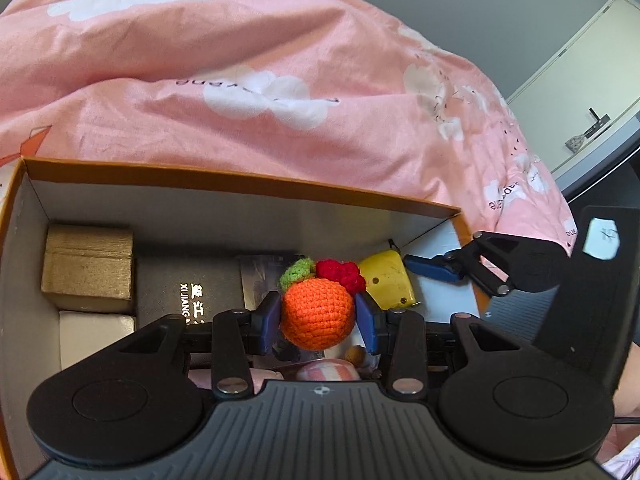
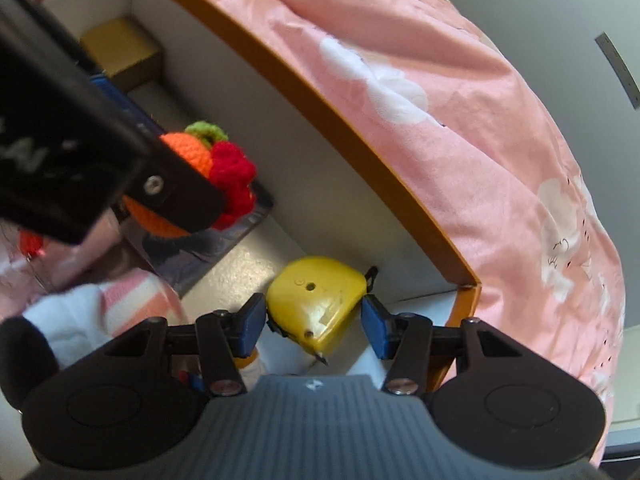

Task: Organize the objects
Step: 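Lower the tape measure and orange into the box and open both tools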

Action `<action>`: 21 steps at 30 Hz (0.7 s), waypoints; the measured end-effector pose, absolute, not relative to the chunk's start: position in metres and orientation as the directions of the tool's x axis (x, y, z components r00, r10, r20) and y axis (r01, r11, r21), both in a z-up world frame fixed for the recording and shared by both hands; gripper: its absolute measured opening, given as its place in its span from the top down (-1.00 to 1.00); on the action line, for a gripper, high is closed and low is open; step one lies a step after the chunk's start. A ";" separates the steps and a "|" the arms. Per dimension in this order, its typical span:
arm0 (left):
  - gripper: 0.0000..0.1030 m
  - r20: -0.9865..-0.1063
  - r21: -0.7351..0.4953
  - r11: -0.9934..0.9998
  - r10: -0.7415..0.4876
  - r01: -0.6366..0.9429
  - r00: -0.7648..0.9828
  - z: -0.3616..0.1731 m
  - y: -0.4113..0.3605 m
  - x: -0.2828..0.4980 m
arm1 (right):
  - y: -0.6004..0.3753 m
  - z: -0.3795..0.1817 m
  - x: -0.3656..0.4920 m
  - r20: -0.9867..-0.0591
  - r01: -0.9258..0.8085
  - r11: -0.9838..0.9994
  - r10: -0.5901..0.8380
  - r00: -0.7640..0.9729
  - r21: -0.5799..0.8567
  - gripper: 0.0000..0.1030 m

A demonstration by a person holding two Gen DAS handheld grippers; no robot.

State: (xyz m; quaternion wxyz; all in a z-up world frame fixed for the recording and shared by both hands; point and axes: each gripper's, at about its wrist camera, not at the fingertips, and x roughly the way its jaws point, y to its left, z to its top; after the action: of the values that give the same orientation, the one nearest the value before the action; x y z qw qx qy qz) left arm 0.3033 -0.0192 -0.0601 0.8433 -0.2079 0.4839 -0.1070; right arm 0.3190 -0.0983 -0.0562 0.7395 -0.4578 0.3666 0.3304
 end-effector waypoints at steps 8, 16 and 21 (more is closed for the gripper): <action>0.11 -0.788 -0.440 0.898 -0.376 -0.018 0.487 -0.064 -0.023 0.308 | -0.103 -0.054 0.315 -0.806 -0.800 0.320 0.151 0.572 -0.507 -0.06; 0.11 -0.788 -0.468 0.884 -0.412 -0.011 0.458 -0.067 -0.034 0.315 | -0.122 -0.021 0.308 -0.793 -0.782 0.409 0.194 0.578 -0.470 0.10; 0.11 -0.798 -0.476 0.879 -0.417 -0.031 0.436 -0.074 -0.048 0.320 | -0.140 0.002 0.300 -0.785 -0.772 0.481 0.239 0.571 -0.415 0.23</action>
State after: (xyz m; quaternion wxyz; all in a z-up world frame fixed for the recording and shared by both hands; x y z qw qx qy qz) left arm 0.3203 -0.0483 -0.0738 0.8192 -0.2162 0.5179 -0.1180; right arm 0.3003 -0.1401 0.0022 0.7925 -0.3968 0.3357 0.3191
